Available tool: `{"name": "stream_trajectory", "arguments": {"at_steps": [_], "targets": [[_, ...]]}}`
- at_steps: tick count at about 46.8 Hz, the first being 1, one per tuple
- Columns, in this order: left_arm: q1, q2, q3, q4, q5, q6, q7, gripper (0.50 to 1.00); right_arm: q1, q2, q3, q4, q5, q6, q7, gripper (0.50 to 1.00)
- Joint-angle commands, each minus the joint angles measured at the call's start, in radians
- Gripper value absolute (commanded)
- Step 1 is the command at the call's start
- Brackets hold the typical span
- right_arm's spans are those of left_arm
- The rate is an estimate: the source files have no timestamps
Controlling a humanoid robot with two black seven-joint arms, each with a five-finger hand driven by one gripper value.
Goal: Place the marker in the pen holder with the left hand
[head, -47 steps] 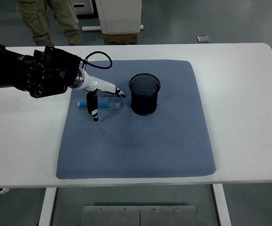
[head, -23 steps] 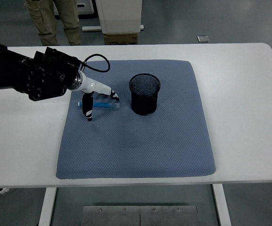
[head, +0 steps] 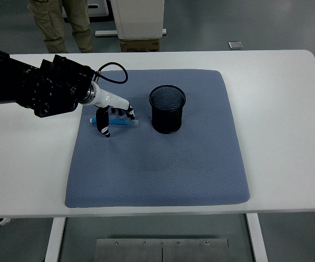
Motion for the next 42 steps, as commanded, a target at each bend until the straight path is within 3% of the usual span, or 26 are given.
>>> {"name": "stream_trajectory", "arguments": {"at_steps": [1,13,25,42], "targets": [[0.0,-0.003,0.0,0.0,0.0,0.0,0.007,0.76,0.0,0.0,-0.001,0.0,0.0,0.0,0.0,1.0],[0.0,-0.004,0.0,0.003,0.0,0.0,0.021,0.692,0.0,0.0,0.0,0.0,0.0,0.0,0.0,1.0],[-0.003,-0.007,-0.001,0.017,-0.002,0.001,0.021,0.692,0.0,0.0,0.0,0.0,0.0,0.0,0.0,1.0],[-0.002,-0.018,-0.001,0.018,0.0,0.001,0.021,0.628,0.0,0.0,0.0,0.0,0.0,0.0,0.0,1.0]]}}
